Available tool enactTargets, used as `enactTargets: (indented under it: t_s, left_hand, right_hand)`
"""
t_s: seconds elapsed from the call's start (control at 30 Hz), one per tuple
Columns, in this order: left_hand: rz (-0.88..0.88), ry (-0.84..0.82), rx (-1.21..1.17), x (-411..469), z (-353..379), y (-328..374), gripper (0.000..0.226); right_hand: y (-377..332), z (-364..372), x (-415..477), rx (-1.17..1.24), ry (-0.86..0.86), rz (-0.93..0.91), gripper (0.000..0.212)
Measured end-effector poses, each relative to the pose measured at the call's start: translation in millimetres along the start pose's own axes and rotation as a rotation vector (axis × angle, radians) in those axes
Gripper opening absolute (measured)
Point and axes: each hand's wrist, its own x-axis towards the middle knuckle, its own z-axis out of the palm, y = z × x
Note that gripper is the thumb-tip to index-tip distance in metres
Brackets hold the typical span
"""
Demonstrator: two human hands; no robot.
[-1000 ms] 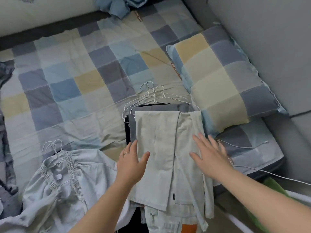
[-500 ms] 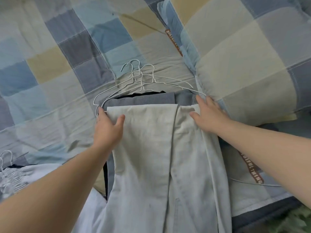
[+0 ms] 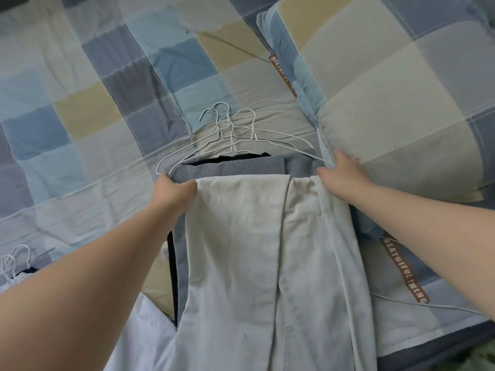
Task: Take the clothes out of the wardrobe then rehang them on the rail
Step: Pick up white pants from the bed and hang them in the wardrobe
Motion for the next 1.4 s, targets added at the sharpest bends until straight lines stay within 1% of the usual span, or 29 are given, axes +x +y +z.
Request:
enactTargets:
  t_s: [0.07, 0.13, 0.2, 0.27, 0.3, 0.4, 0.5, 0.53, 0.6, 0.67, 0.73, 0.8, 0.93, 1.0, 1.2, 1.4]
  left_hand:
    - [-0.021, 0.003, -0.027, 5, 0, 0, 0.018]
    - [-0.032, 0.013, -0.07, 10, 1, -4, 0.018]
    - [-0.052, 0.024, -0.132, 12, 0, -9, 0.035]
    - [-0.08, 0.042, -0.184, 9, -3, -14, 0.054]
    - [-0.084, 0.052, -0.203, 7, -5, -16, 0.057]
    - [-0.071, 0.055, -0.252, -1, -13, -19, 0.057]
    - [-0.067, 0.031, -0.269, -17, -24, -11, 0.054]
    - [-0.068, 0.024, -0.273, -25, -29, -8, 0.053]
    - [-0.053, 0.017, -0.293, -42, -40, 0, 0.05]
    - [-0.031, -0.004, -0.318, -65, -53, 10, 0.043]
    - [-0.011, -0.021, -0.38, -93, -66, 18, 0.032]
    - [0.022, -0.029, -0.443, -122, -81, 24, 0.025]
    - [0.094, -0.099, -0.476, -182, -118, 23, 0.032]
    - [0.12, -0.136, -0.504, -210, -139, 20, 0.03]
    - [0.23, -0.296, -0.504, -293, -199, -3, 0.026]
    - [0.365, -0.491, -0.383, -367, -231, -37, 0.025]
  right_hand:
    - [-1, 2, 3, -0.032, -0.017, 0.007, 0.045]
    - [-3, 6, 5, -0.064, -0.028, 0.011, 0.051]
    - [-4, 6, 3, -0.093, 0.007, 0.02, 0.051]
    - [-2, 5, -2, -0.145, 0.084, -0.014, 0.038]
    - [0, 3, -6, -0.166, 0.125, -0.046, 0.03]
    - [7, -10, -23, -0.136, 0.205, -0.128, 0.021]
    - [13, -28, -47, -0.067, 0.263, -0.168, 0.033]
    - [14, -36, -57, -0.032, 0.278, -0.191, 0.032]
    - [15, -53, -81, 0.069, 0.302, -0.235, 0.022]
    - [14, -73, -111, 0.153, 0.302, -0.253, 0.018]
    - [16, -92, -146, 0.214, 0.293, -0.237, 0.019]
    - [19, -110, -185, 0.25, 0.326, -0.219, 0.021]
    - [29, -133, -282, 0.343, 0.378, -0.152, 0.027]
    - [32, -136, -336, 0.394, 0.409, -0.103, 0.025]
    - [48, -120, -507, 0.6, 0.615, 0.032, 0.018]
    - [69, -103, -659, 0.751, 0.798, 0.104, 0.02]
